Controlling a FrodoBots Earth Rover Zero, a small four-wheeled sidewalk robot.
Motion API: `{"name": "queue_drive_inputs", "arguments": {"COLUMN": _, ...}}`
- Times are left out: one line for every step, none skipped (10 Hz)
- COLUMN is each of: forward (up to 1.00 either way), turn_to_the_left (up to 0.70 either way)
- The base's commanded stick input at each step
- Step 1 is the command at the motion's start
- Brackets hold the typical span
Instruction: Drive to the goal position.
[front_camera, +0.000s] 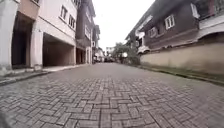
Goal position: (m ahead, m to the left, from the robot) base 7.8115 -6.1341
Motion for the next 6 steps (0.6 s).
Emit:
{"name": "queue_drive_inputs", "arguments": {"forward": 0.7, "turn_to_the_left": 0.0}}
{"name": "queue_drive_inputs", "arguments": {"forward": 0.7, "turn_to_the_left": 0.0}}
{"name": "queue_drive_inputs", "arguments": {"forward": 0.7, "turn_to_the_left": 0.0}}
{"name": "queue_drive_inputs", "arguments": {"forward": 0.7, "turn_to_the_left": 0.0}}
{"name": "queue_drive_inputs", "arguments": {"forward": 0.7, "turn_to_the_left": 0.0}}
{"name": "queue_drive_inputs", "arguments": {"forward": 0.7, "turn_to_the_left": 0.0}}
